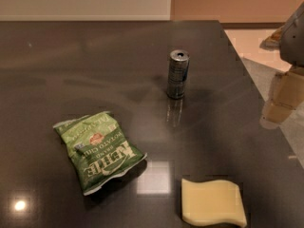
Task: Move redbull can near green jalapeno chip bag
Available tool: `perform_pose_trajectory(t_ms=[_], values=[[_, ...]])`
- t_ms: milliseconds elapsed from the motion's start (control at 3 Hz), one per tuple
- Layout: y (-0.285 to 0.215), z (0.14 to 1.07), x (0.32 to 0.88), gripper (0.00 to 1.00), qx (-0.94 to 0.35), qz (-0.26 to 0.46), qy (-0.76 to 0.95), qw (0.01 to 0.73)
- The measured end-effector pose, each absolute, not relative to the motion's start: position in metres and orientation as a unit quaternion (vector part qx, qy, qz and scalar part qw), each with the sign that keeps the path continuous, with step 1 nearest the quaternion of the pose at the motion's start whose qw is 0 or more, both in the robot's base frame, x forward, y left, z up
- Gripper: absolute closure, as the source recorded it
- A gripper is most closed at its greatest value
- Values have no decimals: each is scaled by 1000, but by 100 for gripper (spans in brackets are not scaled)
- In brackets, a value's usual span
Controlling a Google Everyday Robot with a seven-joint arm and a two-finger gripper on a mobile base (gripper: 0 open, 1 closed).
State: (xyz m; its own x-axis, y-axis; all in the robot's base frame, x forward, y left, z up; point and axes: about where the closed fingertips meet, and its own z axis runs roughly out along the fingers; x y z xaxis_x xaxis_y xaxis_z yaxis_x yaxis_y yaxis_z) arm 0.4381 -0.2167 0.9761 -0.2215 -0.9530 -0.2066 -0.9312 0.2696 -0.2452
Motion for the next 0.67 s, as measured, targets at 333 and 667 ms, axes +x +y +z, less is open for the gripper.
perform_pose_trajectory(t_ms=[333, 667], values=[[-217, 976, 438, 0, -603, -34, 781, 159], [-204, 971, 453, 0, -609, -17, 777, 162]])
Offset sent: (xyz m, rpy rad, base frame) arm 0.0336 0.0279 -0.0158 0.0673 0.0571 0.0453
